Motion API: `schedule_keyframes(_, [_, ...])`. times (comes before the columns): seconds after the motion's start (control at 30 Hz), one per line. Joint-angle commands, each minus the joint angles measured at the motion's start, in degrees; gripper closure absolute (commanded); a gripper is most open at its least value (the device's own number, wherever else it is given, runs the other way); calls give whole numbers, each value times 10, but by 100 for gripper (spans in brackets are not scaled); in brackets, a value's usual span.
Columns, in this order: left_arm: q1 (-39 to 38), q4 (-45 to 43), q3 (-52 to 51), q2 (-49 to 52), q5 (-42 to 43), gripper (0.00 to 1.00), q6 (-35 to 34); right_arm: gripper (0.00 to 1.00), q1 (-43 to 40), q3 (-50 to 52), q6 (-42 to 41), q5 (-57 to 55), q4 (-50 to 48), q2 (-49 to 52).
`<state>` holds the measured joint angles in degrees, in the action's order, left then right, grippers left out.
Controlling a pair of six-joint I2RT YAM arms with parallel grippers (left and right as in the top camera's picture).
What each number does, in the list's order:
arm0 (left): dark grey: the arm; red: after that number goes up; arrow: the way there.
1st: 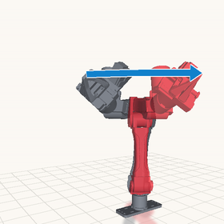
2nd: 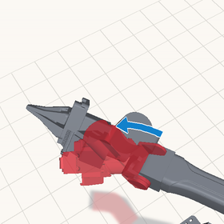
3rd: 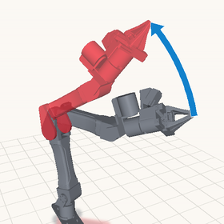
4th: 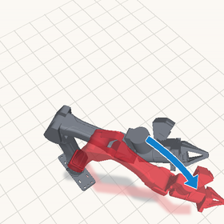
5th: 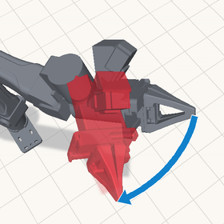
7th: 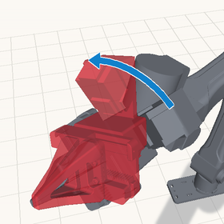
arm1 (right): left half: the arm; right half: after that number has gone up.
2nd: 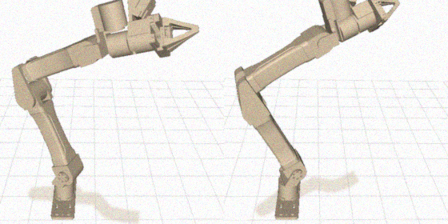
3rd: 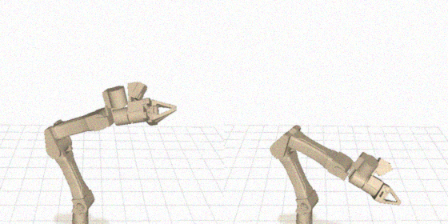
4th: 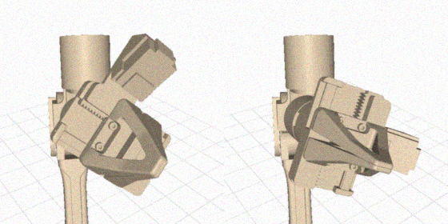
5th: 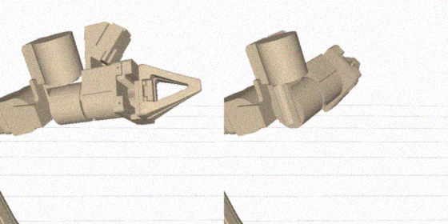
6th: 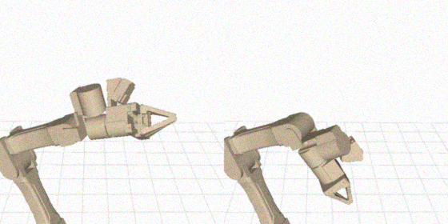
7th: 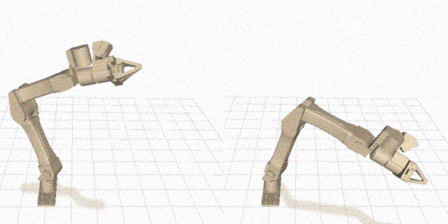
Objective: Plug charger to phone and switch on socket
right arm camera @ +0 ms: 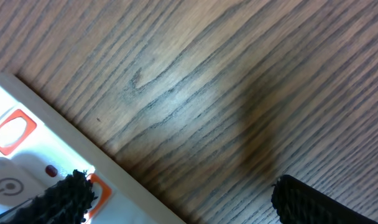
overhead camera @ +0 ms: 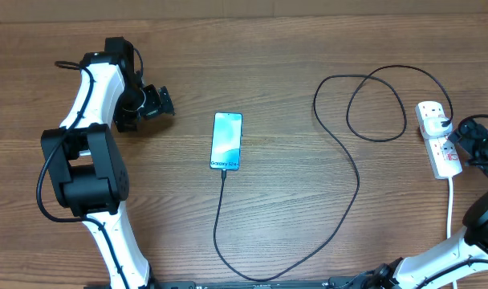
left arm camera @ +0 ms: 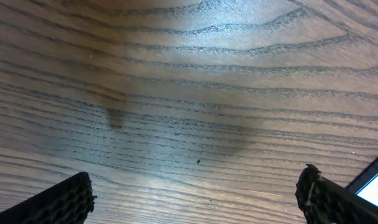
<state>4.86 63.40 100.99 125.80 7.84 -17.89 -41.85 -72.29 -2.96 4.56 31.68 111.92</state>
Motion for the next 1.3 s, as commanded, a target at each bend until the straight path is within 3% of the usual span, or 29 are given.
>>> schedule_keyframes(0.0, [-4,-1,11,4,-8,0,-5,6,2,4,0,-7,-6,-6])
schedule_keyframes(0.53, [-4,-7,11,4,-8,0,-6,4,-3,2,0,-7,-8,33])
schedule_keyframes(1.27, [-4,-7,11,4,-8,0,-6,0,-3,-27,0,-7,25,-14])
